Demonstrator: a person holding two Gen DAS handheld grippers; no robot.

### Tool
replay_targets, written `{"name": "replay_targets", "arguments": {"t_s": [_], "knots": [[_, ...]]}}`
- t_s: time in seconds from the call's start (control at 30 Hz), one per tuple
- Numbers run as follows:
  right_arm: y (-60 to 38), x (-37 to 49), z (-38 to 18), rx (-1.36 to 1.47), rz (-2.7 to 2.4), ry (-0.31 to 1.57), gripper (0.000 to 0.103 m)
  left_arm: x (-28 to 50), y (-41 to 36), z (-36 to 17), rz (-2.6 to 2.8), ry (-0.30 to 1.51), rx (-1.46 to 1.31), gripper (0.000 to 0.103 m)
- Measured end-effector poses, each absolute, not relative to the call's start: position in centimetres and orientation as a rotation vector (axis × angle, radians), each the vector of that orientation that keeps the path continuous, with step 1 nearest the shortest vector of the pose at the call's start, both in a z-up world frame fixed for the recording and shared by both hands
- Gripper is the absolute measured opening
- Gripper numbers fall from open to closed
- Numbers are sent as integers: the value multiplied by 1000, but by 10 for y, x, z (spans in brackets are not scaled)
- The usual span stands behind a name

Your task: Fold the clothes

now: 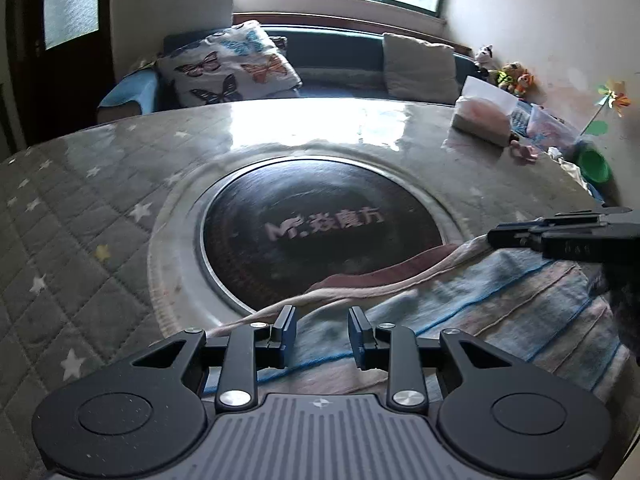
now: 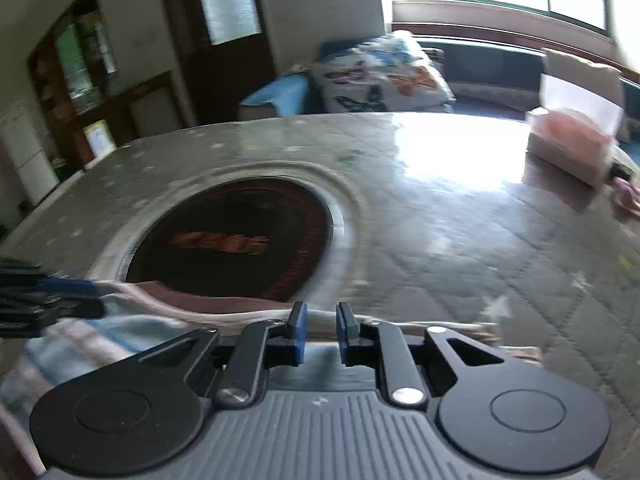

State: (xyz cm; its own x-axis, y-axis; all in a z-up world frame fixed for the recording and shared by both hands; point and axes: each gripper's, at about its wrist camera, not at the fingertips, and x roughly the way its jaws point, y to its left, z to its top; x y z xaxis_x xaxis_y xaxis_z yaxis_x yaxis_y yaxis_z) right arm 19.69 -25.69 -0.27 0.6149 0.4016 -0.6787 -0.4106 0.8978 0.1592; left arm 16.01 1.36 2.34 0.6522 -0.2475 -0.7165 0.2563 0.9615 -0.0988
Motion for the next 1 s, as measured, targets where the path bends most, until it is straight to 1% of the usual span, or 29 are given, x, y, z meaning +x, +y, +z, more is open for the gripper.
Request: {"name": "replay_targets", "arguments": {"t_s": [0.03, 0.07, 0.27, 0.33, 0.43, 0.5, 0.53, 0.57, 0.73, 1.0], "knots": [[-252, 193, -1, -25, 488, 774, 28, 163, 13, 22, -282, 816, 12, 31], [-247, 190, 1, -37, 507, 769, 31, 165, 12, 20, -277, 821, 12, 31], [-208, 168, -2, -156, 601, 756, 34, 170, 13, 13, -268, 836, 9, 31], [-197, 162, -7, -205, 607, 750, 37, 170, 13, 13, -268, 835, 9, 31], [-189, 154, -9, -249, 605, 736, 38, 170, 13, 12, -268, 834, 9, 31], [-185, 150, -8, -274, 594, 720, 41, 169, 13, 12, -267, 833, 10, 31], [-185, 150, -7, -275, 595, 713, 46, 170, 12, 12, -265, 834, 9, 31], [-184, 151, -6, -271, 591, 716, 49, 170, 12, 11, -262, 835, 8, 31], [-182, 141, -9, -296, 597, 733, 49, 170, 14, 10, -252, 833, 4, 35], [-190, 102, -7, -304, 630, 764, 51, 168, 13, 10, -239, 826, 14, 37]]}}
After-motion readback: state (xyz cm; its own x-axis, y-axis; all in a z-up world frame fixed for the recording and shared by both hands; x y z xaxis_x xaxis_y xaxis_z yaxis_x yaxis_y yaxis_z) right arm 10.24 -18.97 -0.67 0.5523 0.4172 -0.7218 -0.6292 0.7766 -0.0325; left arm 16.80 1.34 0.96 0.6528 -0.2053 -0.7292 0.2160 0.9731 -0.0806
